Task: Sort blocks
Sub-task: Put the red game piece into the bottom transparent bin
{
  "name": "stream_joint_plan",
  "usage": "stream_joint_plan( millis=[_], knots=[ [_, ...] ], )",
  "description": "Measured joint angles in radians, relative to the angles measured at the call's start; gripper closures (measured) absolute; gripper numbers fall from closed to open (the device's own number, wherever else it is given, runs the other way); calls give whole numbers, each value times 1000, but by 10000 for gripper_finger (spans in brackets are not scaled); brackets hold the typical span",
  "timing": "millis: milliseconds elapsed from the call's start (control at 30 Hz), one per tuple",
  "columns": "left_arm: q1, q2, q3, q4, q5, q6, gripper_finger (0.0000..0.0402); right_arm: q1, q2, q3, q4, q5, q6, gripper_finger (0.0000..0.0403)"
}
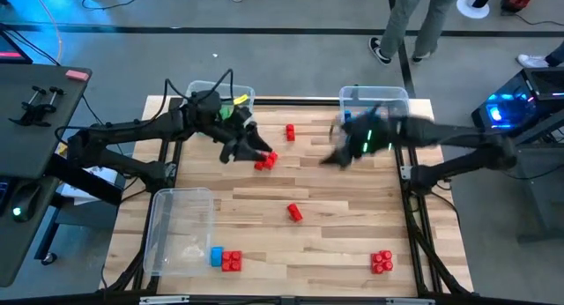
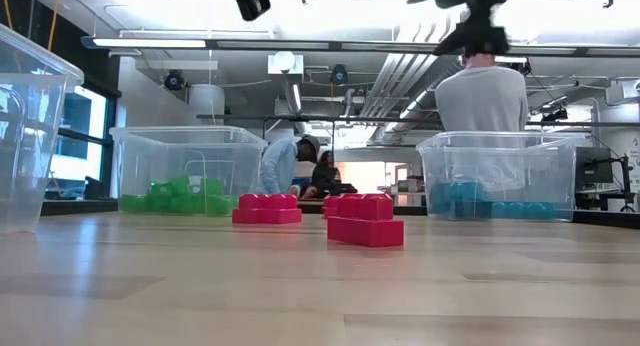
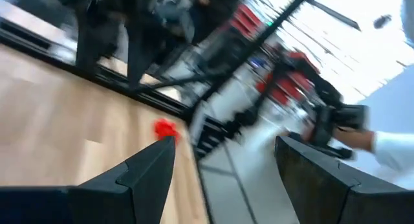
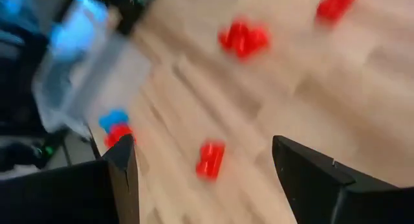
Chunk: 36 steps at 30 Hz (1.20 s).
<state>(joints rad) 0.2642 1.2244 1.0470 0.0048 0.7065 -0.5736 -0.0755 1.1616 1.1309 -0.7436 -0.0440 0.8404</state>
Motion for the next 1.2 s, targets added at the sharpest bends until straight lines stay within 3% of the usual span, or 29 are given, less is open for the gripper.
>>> stream_joint_plan(
  millis=[100,233,367,533,733,900,1033,1200],
  knots=[
    [-7,-1,0,-6,112,9,149,219,55,0,-12,129,196,169],
    [-32,-2,0,-55,197,49,149,425,133,0,34,214,473,169],
    [-74,-2,0,-136,198,110,149,537,217,0,131,253,647,169],
    [-155,-2,0,-191,144,122,149,587,310,0,255,249,677,169],
    [-257,1,0,-173,-96,123,149,612,336,0,206,3,614,169],
    [-299,24,0,-116,-309,78,149,708,327,0,-80,-143,710,169],
    [-308,57,0,-57,-336,19,149,831,329,0,-282,-190,862,170],
    [-313,111,0,17,-336,-34,149,932,338,0,-381,-192,1049,186]
  ],
)
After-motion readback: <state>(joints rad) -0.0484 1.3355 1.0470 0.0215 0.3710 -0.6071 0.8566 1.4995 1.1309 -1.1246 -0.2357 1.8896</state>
